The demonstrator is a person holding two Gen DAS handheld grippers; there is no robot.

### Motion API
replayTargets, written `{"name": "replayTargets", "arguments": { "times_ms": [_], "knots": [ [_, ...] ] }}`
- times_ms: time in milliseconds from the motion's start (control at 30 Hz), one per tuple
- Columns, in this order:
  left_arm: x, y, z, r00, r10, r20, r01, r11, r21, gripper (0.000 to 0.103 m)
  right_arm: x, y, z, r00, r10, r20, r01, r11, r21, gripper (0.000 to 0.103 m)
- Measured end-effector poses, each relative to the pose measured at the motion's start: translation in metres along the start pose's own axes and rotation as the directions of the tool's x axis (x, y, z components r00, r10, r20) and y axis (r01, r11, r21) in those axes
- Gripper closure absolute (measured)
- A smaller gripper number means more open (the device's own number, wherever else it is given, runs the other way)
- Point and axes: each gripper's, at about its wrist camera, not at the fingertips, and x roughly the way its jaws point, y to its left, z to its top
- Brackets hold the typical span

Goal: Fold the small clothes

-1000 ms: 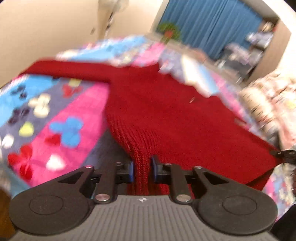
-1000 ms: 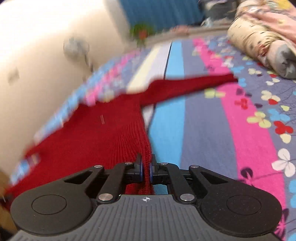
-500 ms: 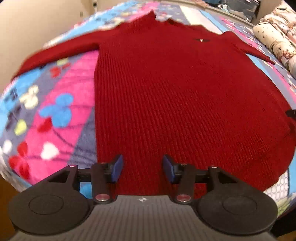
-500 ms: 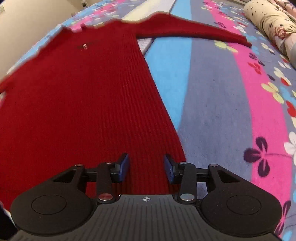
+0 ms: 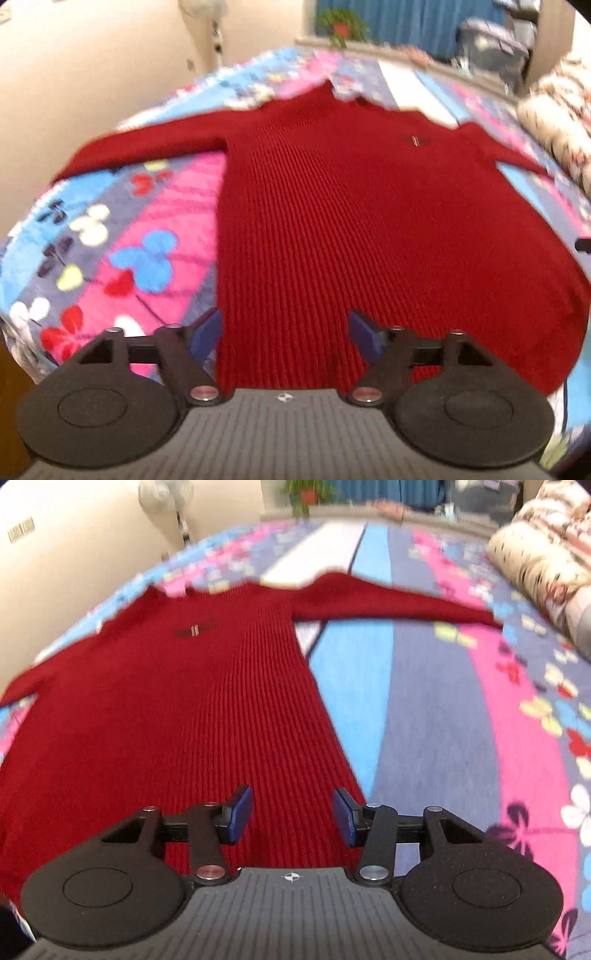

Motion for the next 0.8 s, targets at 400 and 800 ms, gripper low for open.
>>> {"name": "replayTargets", "arguments": {
  "times_ms": [400,800],
  "knots": [
    [-0.012,-0.009,0.010,0.990,0.068,0.124,-0.067,0.998,-0.008,0.018,-0.014,-0.014,0.016,0.977,0.153,0.149,-0.177,0.972,0.156,0.054],
    [-0.011,0.011,0.093,0.948,0.164,0.274,-0.169,0.986,-0.005,0.017,-0.013,0.000,0.018,0.983,0.095,0.159,-0.104,0.993,0.049,0.053]
  ]
}}
